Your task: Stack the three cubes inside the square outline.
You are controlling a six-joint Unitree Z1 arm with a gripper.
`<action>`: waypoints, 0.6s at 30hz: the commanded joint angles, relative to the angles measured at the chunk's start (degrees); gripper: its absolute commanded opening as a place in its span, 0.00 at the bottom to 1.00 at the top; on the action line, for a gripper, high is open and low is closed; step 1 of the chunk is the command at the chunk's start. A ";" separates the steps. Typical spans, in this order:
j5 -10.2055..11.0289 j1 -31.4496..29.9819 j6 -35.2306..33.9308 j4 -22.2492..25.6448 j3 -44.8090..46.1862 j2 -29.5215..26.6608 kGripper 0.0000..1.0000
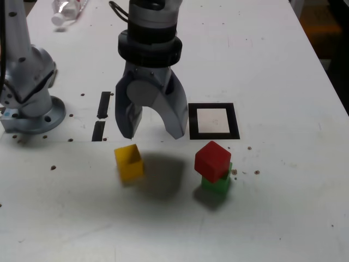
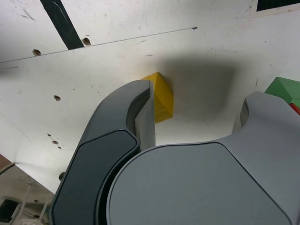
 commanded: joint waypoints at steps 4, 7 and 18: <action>1.60 0.28 0.08 0.50 -1.63 -1.06 0.75; 2.93 0.30 0.09 1.63 -3.85 -1.66 0.77; 6.08 -0.56 6.00 11.99 -18.11 -1.81 0.77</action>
